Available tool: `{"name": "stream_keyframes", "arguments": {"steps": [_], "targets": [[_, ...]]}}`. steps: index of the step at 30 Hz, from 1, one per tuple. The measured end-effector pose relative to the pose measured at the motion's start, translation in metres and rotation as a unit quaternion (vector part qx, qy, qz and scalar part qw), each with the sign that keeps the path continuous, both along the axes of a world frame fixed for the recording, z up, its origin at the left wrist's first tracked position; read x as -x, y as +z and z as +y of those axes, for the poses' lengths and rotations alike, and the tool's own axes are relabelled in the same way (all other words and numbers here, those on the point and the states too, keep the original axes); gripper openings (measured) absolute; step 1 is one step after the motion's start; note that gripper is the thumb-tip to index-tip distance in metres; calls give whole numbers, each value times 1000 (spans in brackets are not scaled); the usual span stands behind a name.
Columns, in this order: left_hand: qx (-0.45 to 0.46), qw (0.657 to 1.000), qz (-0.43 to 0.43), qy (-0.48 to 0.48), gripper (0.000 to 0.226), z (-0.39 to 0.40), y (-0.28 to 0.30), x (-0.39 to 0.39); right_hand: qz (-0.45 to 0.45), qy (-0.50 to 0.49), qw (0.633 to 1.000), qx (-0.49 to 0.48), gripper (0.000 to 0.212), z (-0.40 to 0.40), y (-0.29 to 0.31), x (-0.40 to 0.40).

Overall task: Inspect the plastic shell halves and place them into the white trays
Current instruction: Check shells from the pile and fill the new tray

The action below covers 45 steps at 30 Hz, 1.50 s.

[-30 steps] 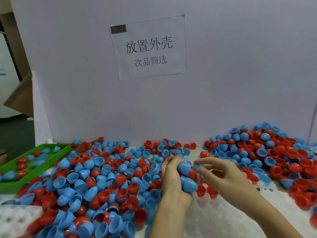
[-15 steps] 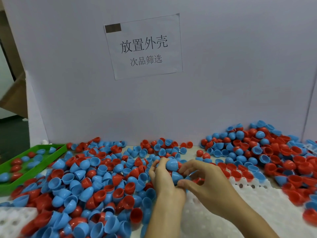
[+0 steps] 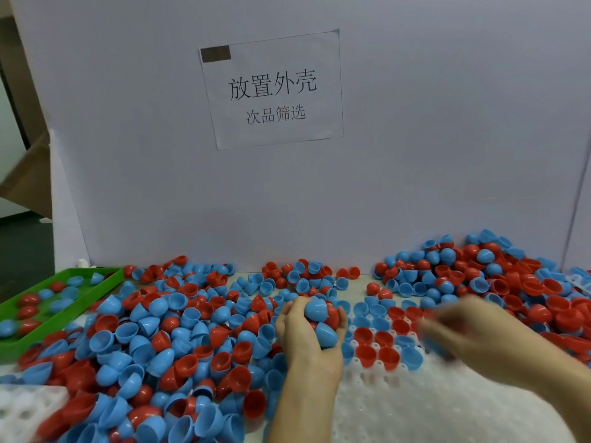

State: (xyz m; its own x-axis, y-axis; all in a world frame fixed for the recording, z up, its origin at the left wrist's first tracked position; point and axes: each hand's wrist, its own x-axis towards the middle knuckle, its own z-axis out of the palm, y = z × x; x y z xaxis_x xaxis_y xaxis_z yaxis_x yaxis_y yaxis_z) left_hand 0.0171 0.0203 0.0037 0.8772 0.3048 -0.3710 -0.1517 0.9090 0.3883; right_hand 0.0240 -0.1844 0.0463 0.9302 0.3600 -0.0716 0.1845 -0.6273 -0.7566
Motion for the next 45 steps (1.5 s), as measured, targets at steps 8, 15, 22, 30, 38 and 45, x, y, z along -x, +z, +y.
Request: {"name": "stream_keyframes", "arguments": {"steps": [8,15,22,30,38,45], "targets": [[-1,1000,12,5,47,-1,2,1,-104,-17,977,-183,20,49,-15,-1],[-98,994,39,18,39,-13,-3,1,-129,26,988,-83,17,86,-29,16],[-77,996,31,-9,45,-8,-2,1,-87,0,984,-154,1,87,-34,11],[-51,999,15,6,40,-1,-1,1,46,-1,941,-336,19,74,-35,3],[4,1000,-2,27,46,-2,1,-1,13,-166,884,-437,22,43,-29,-13],[9,999,-15,38,47,0,-2,-2,-39,-471,601,-644,26,16,-28,-27]]}}
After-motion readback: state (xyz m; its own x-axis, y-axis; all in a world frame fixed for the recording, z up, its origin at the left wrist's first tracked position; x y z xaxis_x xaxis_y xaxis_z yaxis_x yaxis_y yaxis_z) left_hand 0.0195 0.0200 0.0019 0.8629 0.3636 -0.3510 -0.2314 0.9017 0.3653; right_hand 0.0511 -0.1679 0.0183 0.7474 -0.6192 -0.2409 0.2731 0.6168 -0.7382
